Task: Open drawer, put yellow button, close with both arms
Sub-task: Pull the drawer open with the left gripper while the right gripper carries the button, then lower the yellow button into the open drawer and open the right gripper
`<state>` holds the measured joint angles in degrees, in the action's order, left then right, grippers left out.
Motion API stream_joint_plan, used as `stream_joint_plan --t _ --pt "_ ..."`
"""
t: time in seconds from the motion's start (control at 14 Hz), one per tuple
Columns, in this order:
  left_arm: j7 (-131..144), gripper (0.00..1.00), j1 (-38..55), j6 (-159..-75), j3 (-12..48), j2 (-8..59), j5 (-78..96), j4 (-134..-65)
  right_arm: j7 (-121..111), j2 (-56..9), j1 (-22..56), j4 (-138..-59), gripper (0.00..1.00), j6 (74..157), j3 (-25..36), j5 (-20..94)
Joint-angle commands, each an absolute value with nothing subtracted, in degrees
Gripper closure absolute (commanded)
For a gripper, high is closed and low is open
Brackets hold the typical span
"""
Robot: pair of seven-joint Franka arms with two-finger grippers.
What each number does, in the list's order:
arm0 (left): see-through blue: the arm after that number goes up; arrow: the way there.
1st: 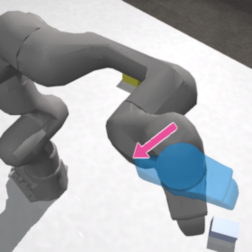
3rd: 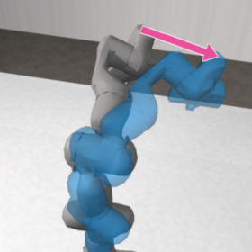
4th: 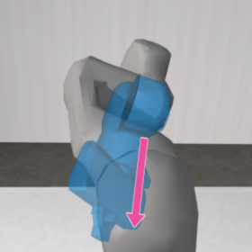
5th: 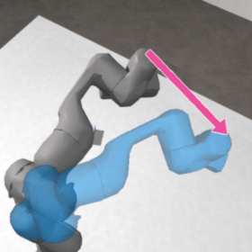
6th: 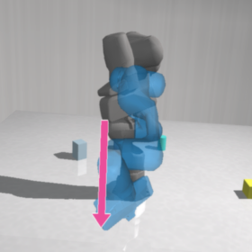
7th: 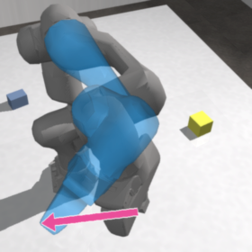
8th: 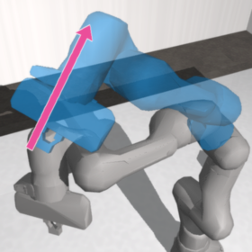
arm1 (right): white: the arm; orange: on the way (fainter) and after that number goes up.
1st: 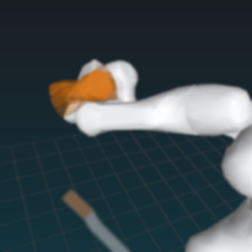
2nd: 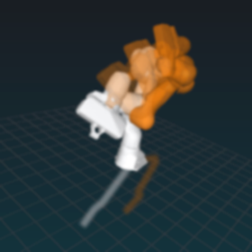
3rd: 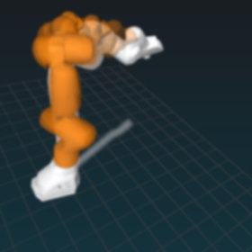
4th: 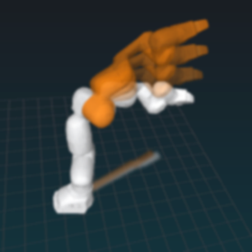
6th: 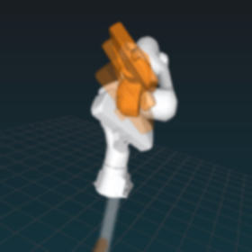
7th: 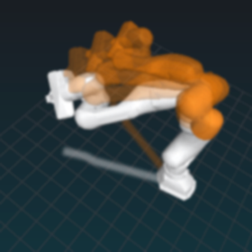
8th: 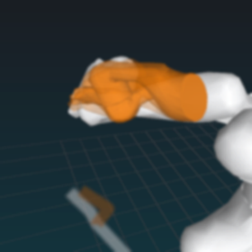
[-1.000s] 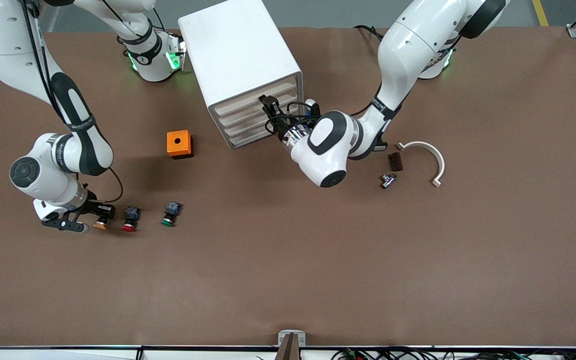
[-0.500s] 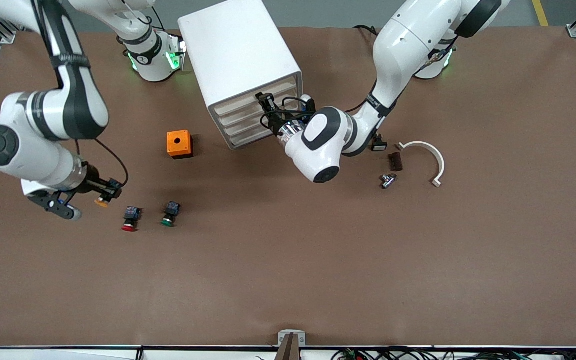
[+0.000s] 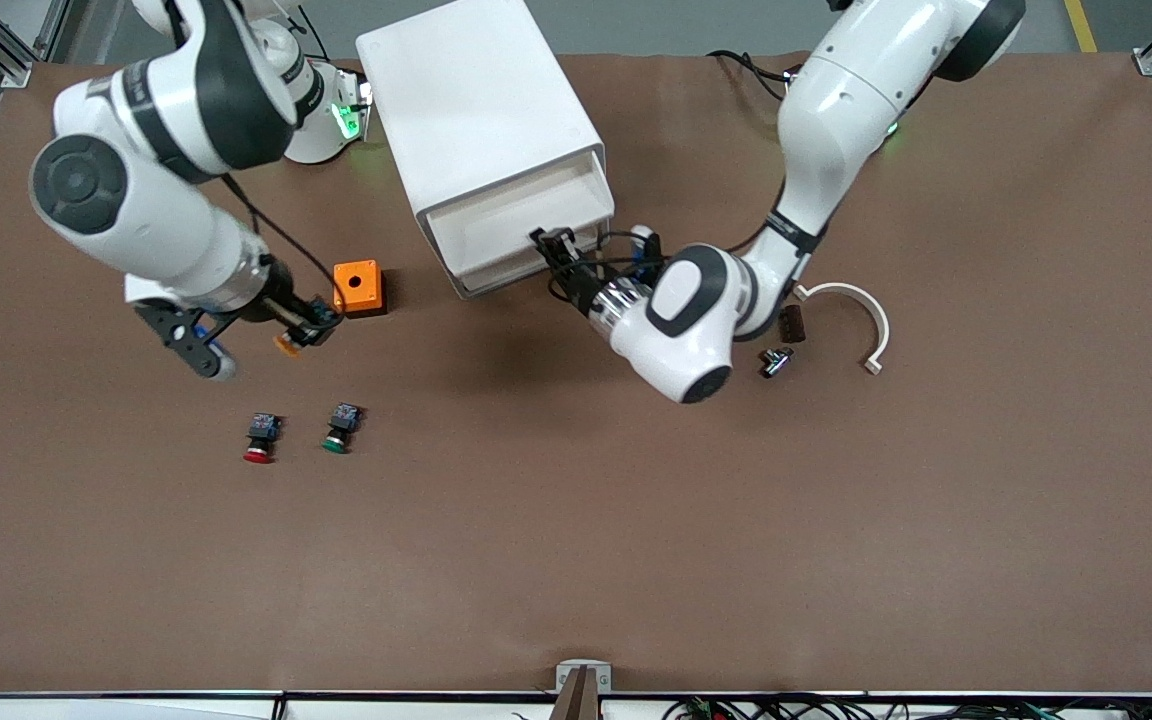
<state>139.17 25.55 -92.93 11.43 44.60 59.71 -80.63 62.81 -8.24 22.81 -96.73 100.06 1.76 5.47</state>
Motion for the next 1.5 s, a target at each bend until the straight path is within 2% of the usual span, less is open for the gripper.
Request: stream_joint_plan --t 0.0,0.29,0.36,0.43,0.5,0.64,1.07,1.14,1.21,1.29,1.43 --pt "136.0 1.0 23.0 -94.5 11.4 46.8 60.6 -76.9 70.9 -7.3 28.1 -95.7 1.0 99.0 2.5 6.2" --pt "135.8 1.0 21.6 -96.9 11.4 46.8 60.6 -75.6 84.9 -6.8 37.1 -96.2 1.0 101.6 2.5 6.3" --pt "135.8 0.77 21.5 -96.9 11.4 46.8 60.6 -75.6 87.9 -6.9 39.0 -96.6 1.0 102.9 2.5 6.3" --pt "135.8 0.4 21.0 -96.9 11.4 46.7 60.6 -75.6 91.0 -7.1 41.2 -96.8 1.0 104.3 2.6 6.2" --pt "135.5 0.2 20.8 -96.9 11.4 46.7 60.6 -75.6 93.4 -7.3 42.7 -96.9 1.0 105.6 2.6 5.9" --pt "133.6 0.0 20.3 -96.9 11.3 46.3 60.6 -75.6 98.1 -8.8 45.5 -96.9 1.0 108.9 2.6 5.4" --pt "123.9 0.0 13.7 -96.5 10.4 45.9 56.7 -75.0 106.1 -13.7 50.3 -96.6 1.0 112.2 2.6 2.5" --pt "121.7 0.0 12.2 -96.3 10.4 45.9 55.5 -75.0 106.1 -13.9 50.4 -96.6 0.62 112.5 2.6 2.5" --pt "119.4 0.0 11.3 -95.4 10.4 45.8 52.9 -74.8 106.3 -14.5 50.8 -96.5 0.06 112.6 2.6 2.5" --pt "117.5 0.0 10.9 -93.7 10.3 45.8 48.7 -73.7 106.3 -14.9 51.5 -96.5 0.0 112.7 2.7 2.4" --pt "115.7 0.0 10.3 -92.8 10.5 45.6 39.2 -72.9 106.2 -15.1 51.7 -96.4 0.0 112.7 2.7 1.9"
